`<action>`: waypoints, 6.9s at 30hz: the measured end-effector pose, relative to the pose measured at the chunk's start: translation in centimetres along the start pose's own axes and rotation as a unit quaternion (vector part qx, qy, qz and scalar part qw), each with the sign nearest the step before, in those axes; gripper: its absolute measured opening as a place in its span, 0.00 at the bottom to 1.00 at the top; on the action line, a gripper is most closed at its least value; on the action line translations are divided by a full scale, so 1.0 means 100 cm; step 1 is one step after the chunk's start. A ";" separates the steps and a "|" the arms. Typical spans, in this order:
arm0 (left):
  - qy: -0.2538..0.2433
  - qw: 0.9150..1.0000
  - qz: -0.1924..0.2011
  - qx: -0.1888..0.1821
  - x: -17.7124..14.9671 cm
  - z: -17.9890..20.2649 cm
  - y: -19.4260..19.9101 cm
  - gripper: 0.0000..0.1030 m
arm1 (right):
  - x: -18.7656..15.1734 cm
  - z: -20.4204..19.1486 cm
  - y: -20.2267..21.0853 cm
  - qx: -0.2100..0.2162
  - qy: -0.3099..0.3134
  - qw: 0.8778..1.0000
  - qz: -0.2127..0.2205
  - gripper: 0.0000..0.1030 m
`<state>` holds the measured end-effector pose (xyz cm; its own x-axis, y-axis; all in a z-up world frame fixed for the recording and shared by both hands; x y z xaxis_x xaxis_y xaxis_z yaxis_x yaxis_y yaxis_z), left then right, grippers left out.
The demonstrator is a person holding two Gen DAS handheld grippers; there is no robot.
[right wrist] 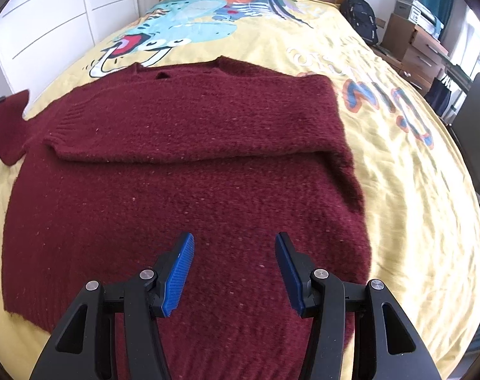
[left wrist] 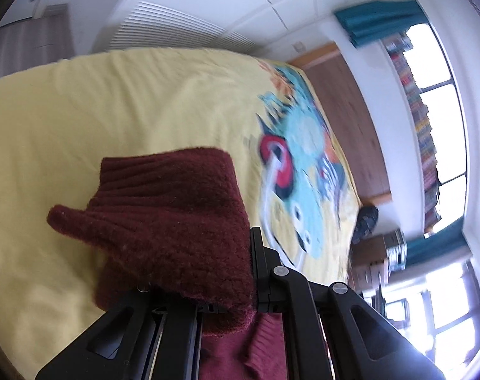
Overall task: Fold small clothes
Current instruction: 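Lift the sleeve with the left gripper and fold it over the body, then open the left gripper to release the sleeve onto the sweater, then raise the open left gripper away from the folded sleeve, then move both open grippers down to the ribbed hem of the maroon sweater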
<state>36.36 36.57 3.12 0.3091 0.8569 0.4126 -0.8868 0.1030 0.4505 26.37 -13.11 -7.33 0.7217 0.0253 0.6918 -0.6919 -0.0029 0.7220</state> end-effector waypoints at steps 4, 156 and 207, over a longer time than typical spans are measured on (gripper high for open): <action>-0.025 0.999 -0.028 -0.017 -0.033 0.044 -0.018 0.05 | -0.002 0.011 0.006 0.000 -0.010 1.000 0.003 0.53; -0.417 0.896 -0.136 0.075 -0.346 0.104 -0.042 0.48 | -0.048 0.087 0.024 -0.006 -0.067 0.998 -0.010 0.53; -0.346 0.905 -0.182 0.168 -0.331 -0.022 0.131 0.72 | -0.106 0.079 0.084 0.043 -0.132 0.989 -0.041 0.76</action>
<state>13.80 10.65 -6.38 0.8041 0.2630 0.5332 -0.5643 0.0556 0.8237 13.07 -21.30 -8.46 0.7634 -0.2334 0.6024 -0.6348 -0.0979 0.7665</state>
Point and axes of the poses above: each gripper's, at about its wrist camera, not at the fingertips, and y roughly against the way its jaws point, z to its right, x to its top, the point moved 6 cm from there along -y, roughly the way its jaws point, and after that the axes turned 14 degrees about z, right-handed, at the moved point
